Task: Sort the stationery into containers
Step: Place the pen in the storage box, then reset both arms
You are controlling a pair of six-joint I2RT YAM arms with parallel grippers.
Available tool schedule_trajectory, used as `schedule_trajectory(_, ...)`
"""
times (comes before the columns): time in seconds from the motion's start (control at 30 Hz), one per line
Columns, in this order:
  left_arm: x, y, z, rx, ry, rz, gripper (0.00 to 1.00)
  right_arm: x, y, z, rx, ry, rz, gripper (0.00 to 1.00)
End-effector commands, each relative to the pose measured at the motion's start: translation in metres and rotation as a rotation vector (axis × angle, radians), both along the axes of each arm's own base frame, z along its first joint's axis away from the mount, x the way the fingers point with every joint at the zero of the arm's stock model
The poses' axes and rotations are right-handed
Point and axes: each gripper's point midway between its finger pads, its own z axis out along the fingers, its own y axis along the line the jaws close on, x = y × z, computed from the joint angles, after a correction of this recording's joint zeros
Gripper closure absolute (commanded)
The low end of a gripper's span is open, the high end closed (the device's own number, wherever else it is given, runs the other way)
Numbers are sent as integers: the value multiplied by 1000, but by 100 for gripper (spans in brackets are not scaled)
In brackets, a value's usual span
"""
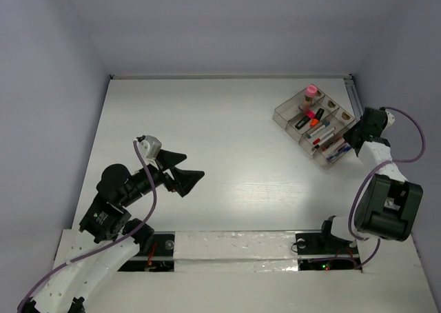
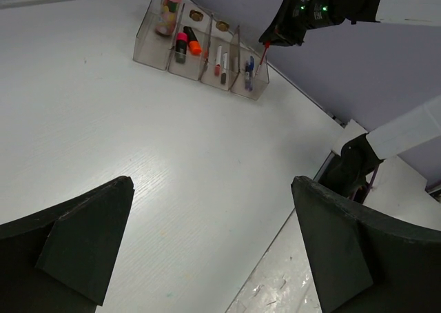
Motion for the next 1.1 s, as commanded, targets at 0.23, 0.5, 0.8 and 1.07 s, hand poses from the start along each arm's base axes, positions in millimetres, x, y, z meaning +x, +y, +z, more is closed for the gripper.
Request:
schedule_trajectory(0.23, 1, 1, 10, -15, -30, 17, 1, 24, -8, -4, 19, 41, 6, 34)
schedule_trajectory(0.5, 6, 1, 8, -6, -17, 31, 1, 21, 5, 76, -16, -164, 62, 3)
schedule_trajectory(0.8, 25, 17, 10, 6, -20, 169, 1, -46, 136, 236, 144, -762, 569, 0)
schedule_trajectory(1.07, 45, 33, 41, -8, -64, 304, 1, -146, 191, 330, -26, -1033, 787, 0)
